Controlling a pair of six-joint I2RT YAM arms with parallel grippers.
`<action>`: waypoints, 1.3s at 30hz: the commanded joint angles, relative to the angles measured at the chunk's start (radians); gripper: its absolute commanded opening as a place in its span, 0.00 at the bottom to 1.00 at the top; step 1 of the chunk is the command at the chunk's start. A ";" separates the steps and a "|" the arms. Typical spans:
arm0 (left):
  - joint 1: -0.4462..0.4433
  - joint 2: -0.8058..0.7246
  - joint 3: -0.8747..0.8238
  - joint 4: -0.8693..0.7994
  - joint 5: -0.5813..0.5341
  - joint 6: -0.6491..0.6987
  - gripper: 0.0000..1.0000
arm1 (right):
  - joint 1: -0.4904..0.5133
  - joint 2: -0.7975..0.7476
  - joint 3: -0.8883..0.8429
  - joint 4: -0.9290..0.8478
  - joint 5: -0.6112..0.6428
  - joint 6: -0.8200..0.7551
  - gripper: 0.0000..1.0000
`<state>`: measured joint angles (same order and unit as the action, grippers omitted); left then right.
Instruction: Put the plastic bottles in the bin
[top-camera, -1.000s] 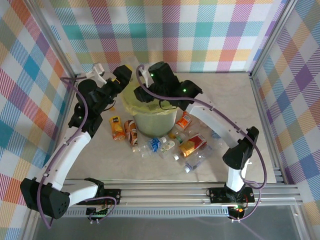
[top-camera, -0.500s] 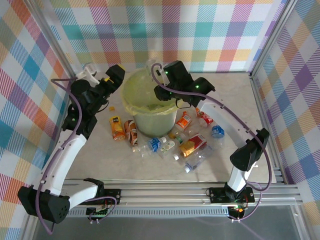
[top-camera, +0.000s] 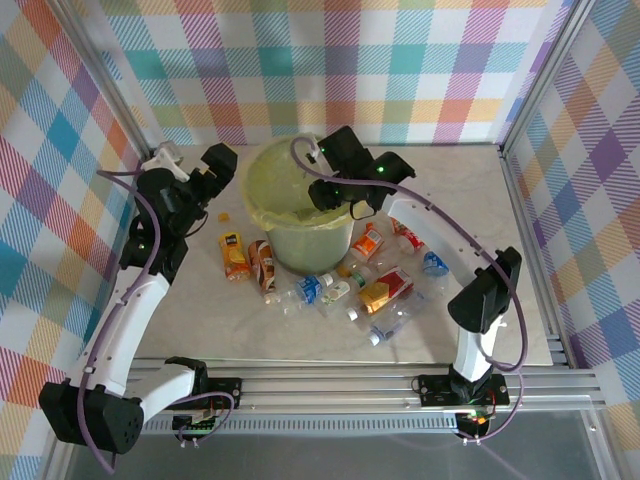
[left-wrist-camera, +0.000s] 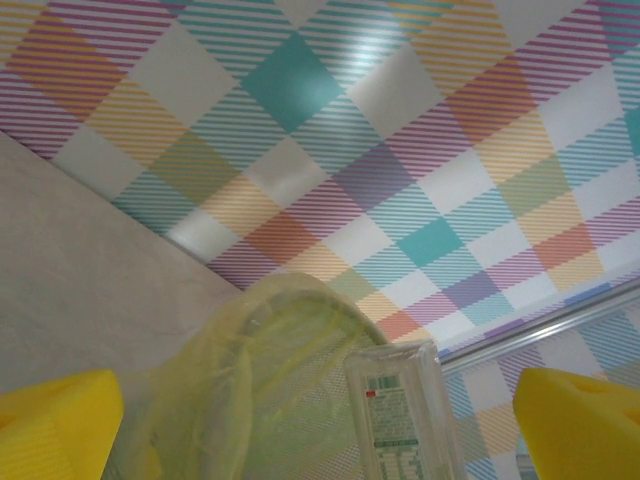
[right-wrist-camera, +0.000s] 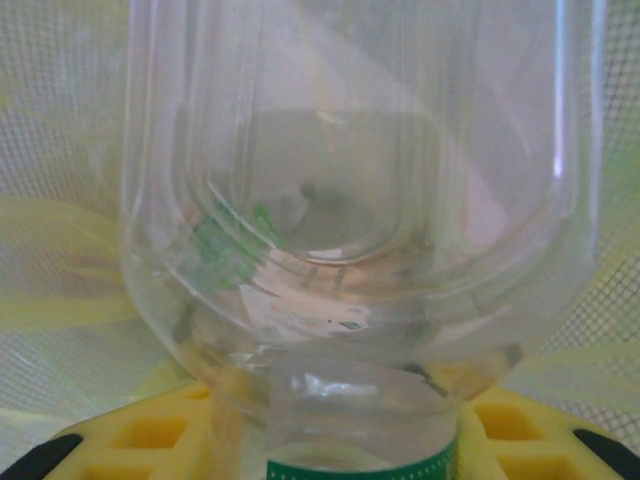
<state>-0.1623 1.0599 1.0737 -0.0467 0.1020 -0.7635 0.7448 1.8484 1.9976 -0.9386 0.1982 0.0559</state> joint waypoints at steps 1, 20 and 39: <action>0.018 -0.031 -0.011 -0.016 -0.025 0.035 1.00 | -0.001 0.010 0.037 -0.042 0.002 -0.034 0.00; 0.037 -0.080 -0.084 -0.173 -0.171 0.111 1.00 | -0.001 0.145 0.117 -0.057 0.076 -0.111 0.14; 0.049 -0.002 -0.254 -0.251 -0.170 0.193 1.00 | -0.001 0.140 0.153 -0.068 0.070 -0.097 0.59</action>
<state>-0.1253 1.0412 0.8429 -0.3050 -0.0872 -0.5995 0.7448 2.0026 2.1193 -0.9894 0.2615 -0.0414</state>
